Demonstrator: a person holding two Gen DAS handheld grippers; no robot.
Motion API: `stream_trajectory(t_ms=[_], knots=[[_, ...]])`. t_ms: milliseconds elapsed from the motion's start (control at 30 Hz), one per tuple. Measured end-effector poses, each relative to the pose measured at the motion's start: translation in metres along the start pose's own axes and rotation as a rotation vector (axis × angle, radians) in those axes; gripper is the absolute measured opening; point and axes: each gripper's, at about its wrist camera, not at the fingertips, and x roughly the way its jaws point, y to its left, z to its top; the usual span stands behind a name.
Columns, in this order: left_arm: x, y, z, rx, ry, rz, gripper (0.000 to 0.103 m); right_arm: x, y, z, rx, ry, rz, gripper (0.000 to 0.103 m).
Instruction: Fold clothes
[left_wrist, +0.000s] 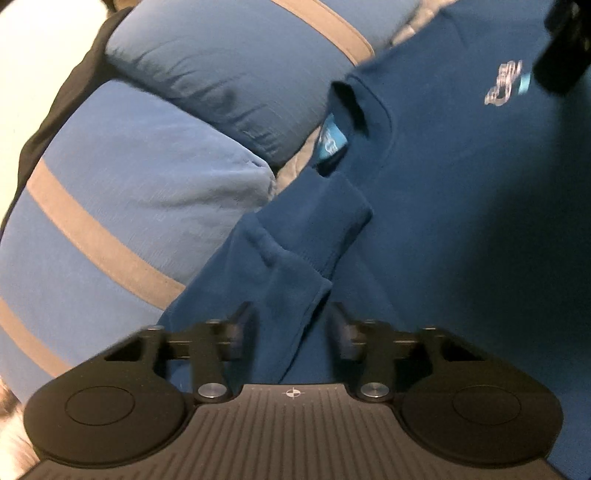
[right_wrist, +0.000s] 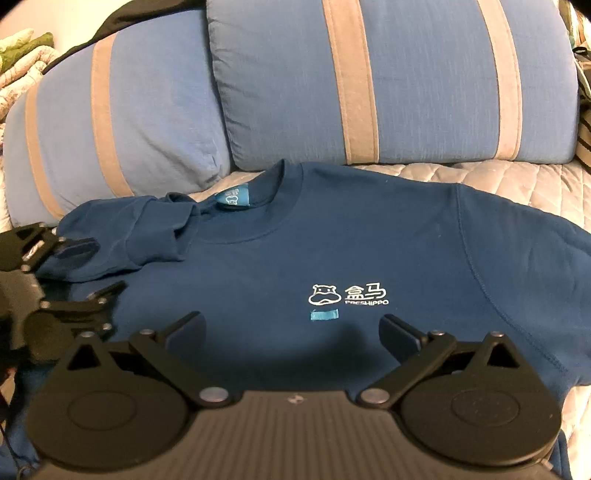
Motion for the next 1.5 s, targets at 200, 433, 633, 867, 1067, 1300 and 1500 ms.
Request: stream_trajectory(t_ms=[200, 433, 633, 867, 1067, 1300, 1500], knots=[[-0.018, 0.027, 0.003, -0.143, -0.037, 0.077, 0.008, 0.003, 0.001, -0.001, -0.012, 0.004, -0.016, 0.103], [-0.091, 0.122, -0.028, -0.450, -0.135, 0.201, 0.007, 0.005, 0.001, -0.002, -0.026, 0.012, -0.018, 0.103], [-0.150, 0.201, -0.102, -0.651, -0.091, 0.402, 0.007, -0.004, -0.007, 0.000, 0.016, 0.021, 0.069, 0.103], [-0.193, 0.237, -0.250, -0.944, 0.072, 0.669, 0.006, -0.041, 0.001, 0.011, 0.047, -0.011, 0.185, 0.103], [-0.189, 0.185, -0.373, -1.201, 0.303, 0.758, 0.007, -0.045, 0.009, -0.005, 0.028, -0.008, 0.197, 0.103], [-0.183, 0.132, -0.439, -1.586, 0.407, 0.646, 0.007, -0.016, -0.009, -0.021, 0.141, 0.134, 0.172, 0.103], [-0.184, 0.128, -0.445, -1.623, 0.439, 0.663, 0.033, -0.012, -0.006, -0.025, 0.120, 0.162, 0.169, 0.103]])
